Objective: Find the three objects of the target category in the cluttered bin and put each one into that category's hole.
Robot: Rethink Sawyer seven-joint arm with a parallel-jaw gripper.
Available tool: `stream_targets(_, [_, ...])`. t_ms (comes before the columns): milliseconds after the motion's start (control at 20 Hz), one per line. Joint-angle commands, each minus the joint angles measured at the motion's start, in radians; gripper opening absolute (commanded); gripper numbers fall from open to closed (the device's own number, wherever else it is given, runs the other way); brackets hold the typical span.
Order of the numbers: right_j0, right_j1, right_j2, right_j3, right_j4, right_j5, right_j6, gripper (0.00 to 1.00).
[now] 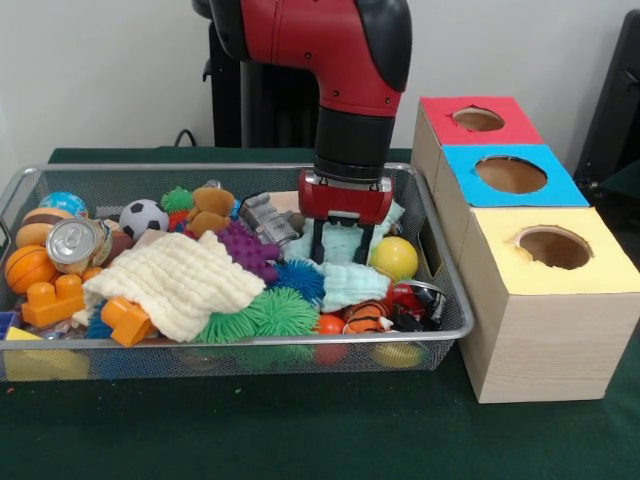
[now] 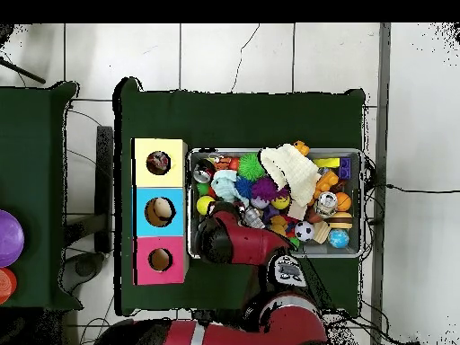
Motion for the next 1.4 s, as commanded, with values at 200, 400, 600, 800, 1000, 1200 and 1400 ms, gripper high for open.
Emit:
stream_targets(200, [-0.048, 0.108, 0.058, -0.055, 0.024, 0.008, 0.176, 0.00])
stream_targets(400, [-0.047, 0.107, 0.060, -0.050, 0.025, -0.005, 0.183, 0.00])
stream_targets(600, [-0.077, 0.021, 0.079, -0.048, 0.022, 0.128, 0.138, 0.00])
stream_targets(800, [-0.230, -0.181, 0.165, -0.107, -0.002, 0.535, -0.067, 0.00])
stream_targets(1000, [-0.349, -0.187, 0.259, -0.219, -0.048, 0.734, -0.233, 0.00])
stream_targets(1200, [-0.420, -0.149, 0.335, -0.289, -0.096, 0.812, -0.289, 0.00])
stream_targets(1400, [-0.448, -0.138, 0.378, -0.270, -0.138, 0.785, -0.249, 0.00])
